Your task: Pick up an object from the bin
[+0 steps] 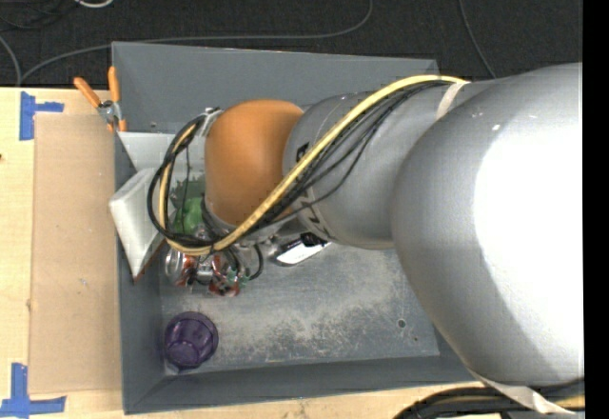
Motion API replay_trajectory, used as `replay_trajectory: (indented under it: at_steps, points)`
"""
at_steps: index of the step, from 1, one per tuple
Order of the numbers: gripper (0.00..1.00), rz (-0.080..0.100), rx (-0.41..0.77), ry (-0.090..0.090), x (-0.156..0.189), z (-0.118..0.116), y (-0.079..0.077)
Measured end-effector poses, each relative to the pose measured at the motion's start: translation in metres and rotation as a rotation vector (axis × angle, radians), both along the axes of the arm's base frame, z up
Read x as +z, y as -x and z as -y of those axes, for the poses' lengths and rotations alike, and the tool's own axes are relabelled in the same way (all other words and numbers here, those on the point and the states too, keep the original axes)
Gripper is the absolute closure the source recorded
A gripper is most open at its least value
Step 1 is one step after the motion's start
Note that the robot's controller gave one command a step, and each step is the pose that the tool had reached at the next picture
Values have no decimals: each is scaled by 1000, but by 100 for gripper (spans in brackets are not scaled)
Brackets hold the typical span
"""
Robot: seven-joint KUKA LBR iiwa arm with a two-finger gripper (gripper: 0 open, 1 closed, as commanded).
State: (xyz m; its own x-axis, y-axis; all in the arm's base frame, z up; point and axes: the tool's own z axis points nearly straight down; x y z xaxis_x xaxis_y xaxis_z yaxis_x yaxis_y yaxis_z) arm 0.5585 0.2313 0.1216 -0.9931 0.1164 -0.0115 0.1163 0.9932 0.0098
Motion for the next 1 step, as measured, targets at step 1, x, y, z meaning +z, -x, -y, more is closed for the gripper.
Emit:
replay_trajectory:
  at_steps: [1]
  points:
    - [100,-8,0,2,20,1,2]
